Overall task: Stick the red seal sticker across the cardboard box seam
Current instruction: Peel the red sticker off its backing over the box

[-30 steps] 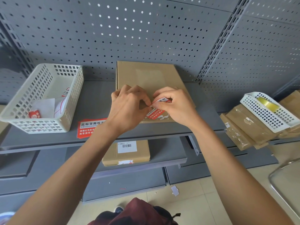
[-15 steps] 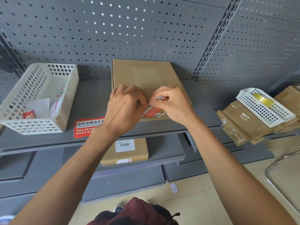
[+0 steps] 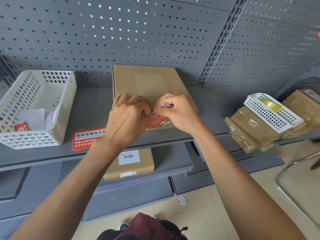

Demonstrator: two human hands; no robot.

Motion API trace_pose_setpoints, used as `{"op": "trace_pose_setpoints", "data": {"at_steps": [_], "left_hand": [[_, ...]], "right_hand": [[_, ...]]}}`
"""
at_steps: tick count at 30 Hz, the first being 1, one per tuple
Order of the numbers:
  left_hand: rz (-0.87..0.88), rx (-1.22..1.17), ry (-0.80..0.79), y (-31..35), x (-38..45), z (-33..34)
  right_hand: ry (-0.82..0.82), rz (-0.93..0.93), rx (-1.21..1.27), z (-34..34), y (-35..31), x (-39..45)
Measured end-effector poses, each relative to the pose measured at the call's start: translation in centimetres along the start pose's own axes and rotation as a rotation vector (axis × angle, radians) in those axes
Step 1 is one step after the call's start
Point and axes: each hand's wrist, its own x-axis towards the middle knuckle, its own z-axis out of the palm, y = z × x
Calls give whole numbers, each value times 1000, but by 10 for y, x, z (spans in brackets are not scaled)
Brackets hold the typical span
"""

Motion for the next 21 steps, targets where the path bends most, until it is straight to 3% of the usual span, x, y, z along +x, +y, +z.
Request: {"op": "trace_pose_setpoints", "data": {"at_steps": [13,21], "left_hand": [[42,52,180,-3,-13,7],[-17,-2,173,-2,-15,14]], "right_hand": [[4,50,62,-1,2,-1],[38,67,64,5,2,0]]}}
